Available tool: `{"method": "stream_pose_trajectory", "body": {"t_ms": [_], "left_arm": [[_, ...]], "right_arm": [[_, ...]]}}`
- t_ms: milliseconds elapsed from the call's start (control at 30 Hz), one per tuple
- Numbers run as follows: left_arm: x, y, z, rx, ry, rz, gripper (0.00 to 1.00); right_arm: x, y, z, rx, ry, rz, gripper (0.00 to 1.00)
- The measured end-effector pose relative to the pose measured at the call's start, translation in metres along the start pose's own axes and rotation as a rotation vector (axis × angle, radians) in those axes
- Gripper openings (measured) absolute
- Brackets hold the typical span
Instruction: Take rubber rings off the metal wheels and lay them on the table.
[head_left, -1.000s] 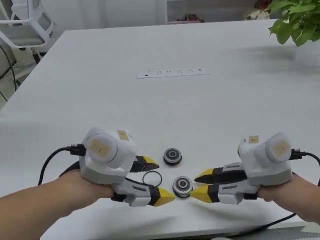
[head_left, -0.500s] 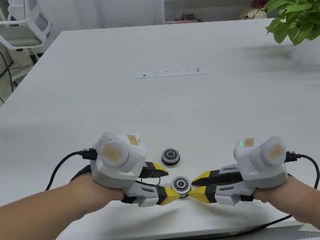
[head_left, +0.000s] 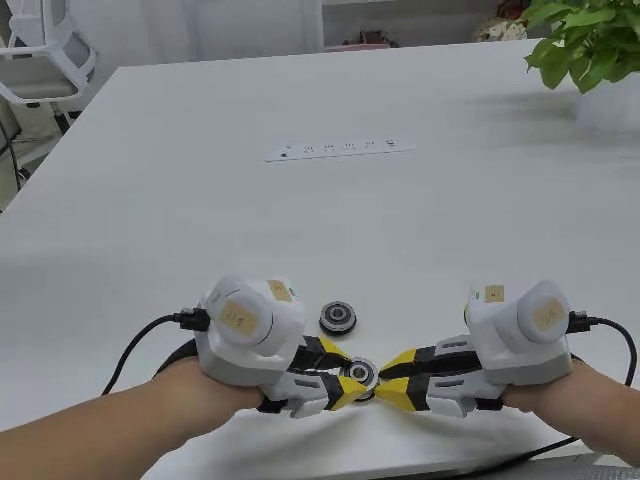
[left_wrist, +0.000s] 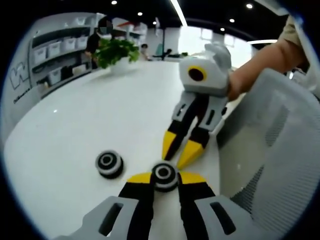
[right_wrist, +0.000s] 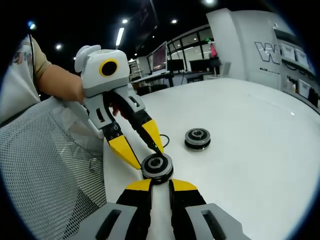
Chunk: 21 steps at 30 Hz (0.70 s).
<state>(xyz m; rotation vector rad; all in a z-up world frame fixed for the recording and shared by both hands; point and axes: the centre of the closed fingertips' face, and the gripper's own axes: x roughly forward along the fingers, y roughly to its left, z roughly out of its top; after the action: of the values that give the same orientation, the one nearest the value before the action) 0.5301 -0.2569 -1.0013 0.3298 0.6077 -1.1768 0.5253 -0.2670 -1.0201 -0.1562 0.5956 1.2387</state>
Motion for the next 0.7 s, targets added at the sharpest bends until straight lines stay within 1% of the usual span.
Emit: {"method": "stream_pose_trajectory", "body": {"t_ms": [100,167,200,233,300,367,467,567,700], "left_arm": [[0.0013,0.0021,0.0007,0.000,-0.002,0.008,0.16],[0.0025,0.0025,0.0004,0.017,-0.001,0.017,0.15],[0.0028,0.0026,0.0004,0.046,0.000,0.027,0.14],[0.0030,0.0013,0.0008,0.059,-0.001,0.027,0.14],[0.0027,0.0004,0.0005,0.066,0.000,0.034,0.14],[0.0026,0.0008,0.0005,0.066,-0.001,0.041,0.14],[0.0025,0.0016,0.0005,0.047,-0.006,0.050,0.14],[0.0027,0.0017,0.0002,0.053,-0.007,0.057,0.14],[0.0026,0.0022,0.0002,0.057,-0.005,0.062,0.13]], "right_arm": [[-0.0002,-0.0003,0.0003,-0.001,-0.005,-0.004,0.10],[-0.0001,-0.0007,0.0004,-0.003,-0.007,-0.007,0.09],[-0.0002,-0.0004,0.0004,-0.003,-0.009,-0.008,0.09],[0.0000,0.0006,0.0000,-0.003,-0.009,-0.005,0.08],[0.0007,0.0013,-0.0003,-0.003,-0.013,-0.009,0.08],[0.0008,0.0014,-0.0005,0.005,-0.018,-0.012,0.07],[0.0007,0.0018,-0.0006,0.011,-0.020,-0.015,0.07],[0.0001,0.0010,-0.0026,0.015,-0.004,-0.020,0.00],[0.0006,0.0000,-0.0025,0.026,-0.001,-0.024,0.00]]}}
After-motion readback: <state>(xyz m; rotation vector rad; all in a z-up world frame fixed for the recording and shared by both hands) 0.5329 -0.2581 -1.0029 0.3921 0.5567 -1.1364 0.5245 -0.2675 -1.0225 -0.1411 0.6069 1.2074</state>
